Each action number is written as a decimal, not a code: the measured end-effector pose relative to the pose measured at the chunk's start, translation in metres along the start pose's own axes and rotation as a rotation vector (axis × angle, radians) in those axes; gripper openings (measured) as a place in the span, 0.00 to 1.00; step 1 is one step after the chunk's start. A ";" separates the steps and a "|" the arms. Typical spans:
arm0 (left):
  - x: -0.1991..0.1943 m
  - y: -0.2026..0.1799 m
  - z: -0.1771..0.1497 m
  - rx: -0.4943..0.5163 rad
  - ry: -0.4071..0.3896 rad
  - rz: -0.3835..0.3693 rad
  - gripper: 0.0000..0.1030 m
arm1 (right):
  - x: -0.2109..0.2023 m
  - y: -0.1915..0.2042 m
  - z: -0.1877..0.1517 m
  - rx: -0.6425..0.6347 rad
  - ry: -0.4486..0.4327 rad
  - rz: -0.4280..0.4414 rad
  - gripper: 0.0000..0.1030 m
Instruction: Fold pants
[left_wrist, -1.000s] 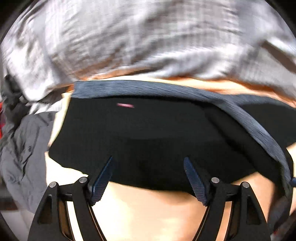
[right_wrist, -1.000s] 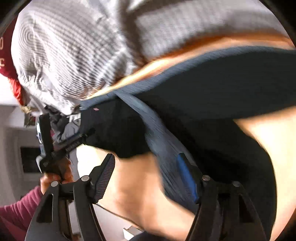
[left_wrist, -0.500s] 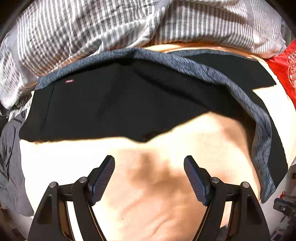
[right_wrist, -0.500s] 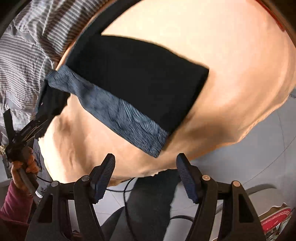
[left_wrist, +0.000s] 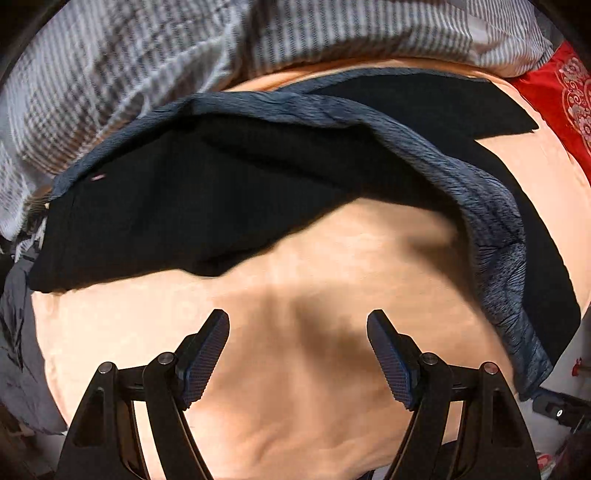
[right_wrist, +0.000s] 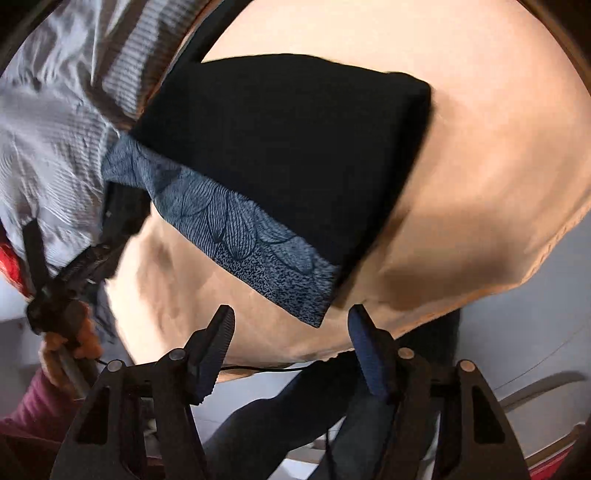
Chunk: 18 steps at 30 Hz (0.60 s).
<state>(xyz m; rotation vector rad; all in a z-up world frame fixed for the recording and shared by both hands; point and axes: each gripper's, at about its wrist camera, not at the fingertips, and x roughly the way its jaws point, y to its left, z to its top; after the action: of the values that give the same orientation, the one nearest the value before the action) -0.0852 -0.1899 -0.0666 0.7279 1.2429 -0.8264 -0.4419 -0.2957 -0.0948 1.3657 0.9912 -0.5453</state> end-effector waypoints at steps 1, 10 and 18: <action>0.002 -0.006 0.003 -0.001 0.008 -0.002 0.76 | 0.001 -0.001 0.002 -0.005 0.009 0.020 0.65; 0.016 -0.059 0.023 0.061 0.059 -0.013 0.76 | 0.022 0.020 0.023 -0.076 0.128 0.091 0.03; -0.005 -0.057 0.056 0.002 0.045 -0.024 0.76 | -0.067 0.068 0.096 -0.155 0.023 0.292 0.03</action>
<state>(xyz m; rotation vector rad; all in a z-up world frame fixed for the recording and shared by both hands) -0.1056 -0.2659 -0.0535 0.7378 1.2933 -0.8344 -0.3954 -0.3902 -0.0099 1.3493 0.8159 -0.2296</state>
